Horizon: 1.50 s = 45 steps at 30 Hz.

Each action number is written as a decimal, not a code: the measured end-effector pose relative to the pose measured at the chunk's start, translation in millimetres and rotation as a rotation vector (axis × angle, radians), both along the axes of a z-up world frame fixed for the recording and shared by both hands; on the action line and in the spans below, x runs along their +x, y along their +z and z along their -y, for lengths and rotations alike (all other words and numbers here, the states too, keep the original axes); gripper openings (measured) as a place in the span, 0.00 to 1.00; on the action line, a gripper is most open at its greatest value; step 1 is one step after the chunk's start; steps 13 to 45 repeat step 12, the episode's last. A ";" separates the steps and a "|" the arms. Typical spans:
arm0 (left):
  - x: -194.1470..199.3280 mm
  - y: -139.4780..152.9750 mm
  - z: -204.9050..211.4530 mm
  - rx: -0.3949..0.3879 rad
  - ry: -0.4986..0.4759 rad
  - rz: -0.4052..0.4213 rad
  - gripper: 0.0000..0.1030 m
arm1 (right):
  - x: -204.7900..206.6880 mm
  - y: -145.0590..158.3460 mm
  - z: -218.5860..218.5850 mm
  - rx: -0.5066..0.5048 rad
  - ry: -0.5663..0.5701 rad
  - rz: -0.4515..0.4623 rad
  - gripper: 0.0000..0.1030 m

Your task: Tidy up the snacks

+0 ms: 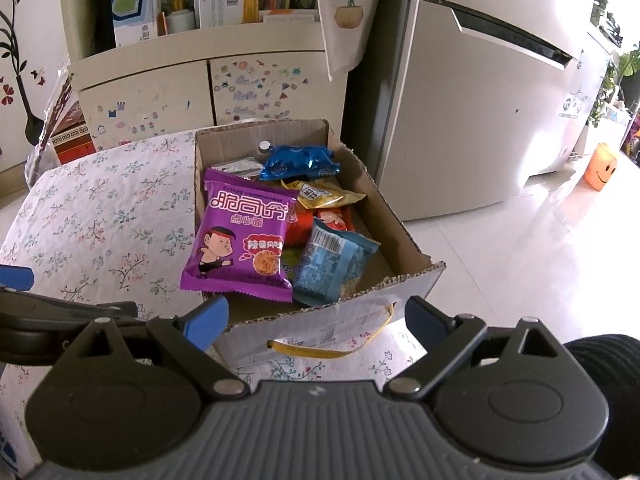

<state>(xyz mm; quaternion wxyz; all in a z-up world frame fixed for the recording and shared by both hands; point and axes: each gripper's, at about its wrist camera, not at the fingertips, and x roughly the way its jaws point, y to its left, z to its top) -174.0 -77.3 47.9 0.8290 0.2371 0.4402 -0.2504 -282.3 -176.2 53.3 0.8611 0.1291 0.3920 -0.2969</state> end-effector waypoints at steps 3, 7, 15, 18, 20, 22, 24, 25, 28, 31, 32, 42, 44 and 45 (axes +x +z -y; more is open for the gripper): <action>0.2 -0.1 -0.6 0.000 0.002 -0.001 1.00 | 0.1 -0.1 -0.1 0.001 0.000 0.001 0.92; 0.6 -0.2 -1.4 0.001 0.002 0.004 1.00 | 0.4 -0.4 -1.7 -0.001 0.002 0.003 0.92; 1.9 -0.4 -2.8 0.005 0.003 0.004 1.00 | 2.2 -0.7 -4.7 -0.002 0.008 0.003 0.92; 1.9 -0.4 -2.8 0.005 0.003 0.004 1.00 | 2.2 -0.7 -4.7 -0.002 0.008 0.003 0.92; 1.9 -0.4 -2.8 0.005 0.003 0.004 1.00 | 2.2 -0.7 -4.7 -0.002 0.008 0.003 0.92; 1.9 -0.4 -2.8 0.005 0.003 0.004 1.00 | 2.2 -0.7 -4.7 -0.002 0.008 0.003 0.92; 1.9 -0.4 -2.8 0.005 0.003 0.004 1.00 | 2.2 -0.7 -4.7 -0.002 0.008 0.003 0.92; 1.9 -0.4 -2.8 0.005 0.003 0.004 1.00 | 2.2 -0.7 -4.7 -0.002 0.008 0.003 0.92; 1.9 -0.4 -2.8 0.005 0.003 0.004 1.00 | 2.2 -0.7 -4.7 -0.002 0.008 0.003 0.92; 1.9 -0.4 -2.8 0.005 0.003 0.004 1.00 | 2.2 -0.7 -4.7 -0.002 0.008 0.003 0.92; 1.9 -0.4 -2.8 0.005 0.003 0.004 1.00 | 2.2 -0.7 -4.7 -0.002 0.008 0.003 0.92; 1.9 -0.4 -2.8 0.005 0.003 0.004 1.00 | 2.2 -0.7 -4.7 -0.002 0.008 0.003 0.92; 1.9 -0.4 -2.8 0.005 0.003 0.004 1.00 | 2.2 -0.7 -4.7 -0.002 0.008 0.003 0.92; 1.9 -0.4 -2.8 0.005 0.003 0.004 1.00 | 2.2 -0.7 -4.7 -0.002 0.008 0.003 0.92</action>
